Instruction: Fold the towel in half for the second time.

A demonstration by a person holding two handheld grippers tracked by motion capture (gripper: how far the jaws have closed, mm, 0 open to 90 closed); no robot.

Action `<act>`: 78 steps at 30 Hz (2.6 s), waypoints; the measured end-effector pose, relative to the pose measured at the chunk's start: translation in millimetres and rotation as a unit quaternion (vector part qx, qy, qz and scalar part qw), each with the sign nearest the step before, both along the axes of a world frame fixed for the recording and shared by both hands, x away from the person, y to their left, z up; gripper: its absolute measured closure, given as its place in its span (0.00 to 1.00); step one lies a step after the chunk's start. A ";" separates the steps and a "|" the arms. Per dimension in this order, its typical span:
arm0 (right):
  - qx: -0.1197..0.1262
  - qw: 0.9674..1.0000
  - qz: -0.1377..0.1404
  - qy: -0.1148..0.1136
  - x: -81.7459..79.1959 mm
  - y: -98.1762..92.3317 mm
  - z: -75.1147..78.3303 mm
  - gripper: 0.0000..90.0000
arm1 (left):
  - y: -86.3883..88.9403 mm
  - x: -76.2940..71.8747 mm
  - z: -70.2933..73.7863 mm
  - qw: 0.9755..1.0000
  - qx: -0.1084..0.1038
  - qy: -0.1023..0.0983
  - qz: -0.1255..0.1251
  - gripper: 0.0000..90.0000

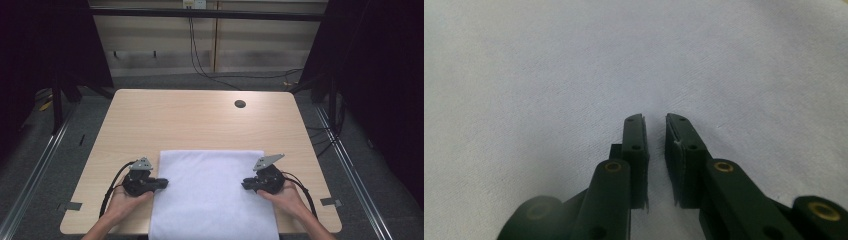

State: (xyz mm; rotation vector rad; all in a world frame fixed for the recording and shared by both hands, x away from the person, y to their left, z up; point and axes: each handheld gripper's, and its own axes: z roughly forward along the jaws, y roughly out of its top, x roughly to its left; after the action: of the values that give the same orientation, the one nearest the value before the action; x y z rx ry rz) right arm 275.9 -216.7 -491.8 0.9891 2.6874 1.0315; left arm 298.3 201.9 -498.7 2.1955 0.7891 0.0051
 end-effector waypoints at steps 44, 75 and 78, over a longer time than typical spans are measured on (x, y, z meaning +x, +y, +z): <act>0.033 0.994 -0.100 0.011 51.9 -58.0 -6.6 0.93 | 11.6 86.2 -2.2 0.998 -0.029 -0.012 0.060 0.62; 0.048 0.993 -0.104 0.023 52.5 -61.5 -7.9 0.95 | 3.7 69.6 -2.5 1.000 -0.007 0.014 -0.002 0.91; 0.052 0.993 -0.105 0.029 52.6 -64.8 -6.3 0.96 | 5.4 70.5 -1.7 1.000 -0.021 0.015 0.002 0.92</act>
State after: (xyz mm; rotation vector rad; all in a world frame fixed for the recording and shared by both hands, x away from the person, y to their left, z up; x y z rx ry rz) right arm 328.5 -281.6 -498.2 1.3066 2.5256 1.1241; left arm 368.8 207.3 -500.3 2.1586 0.8031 -0.0422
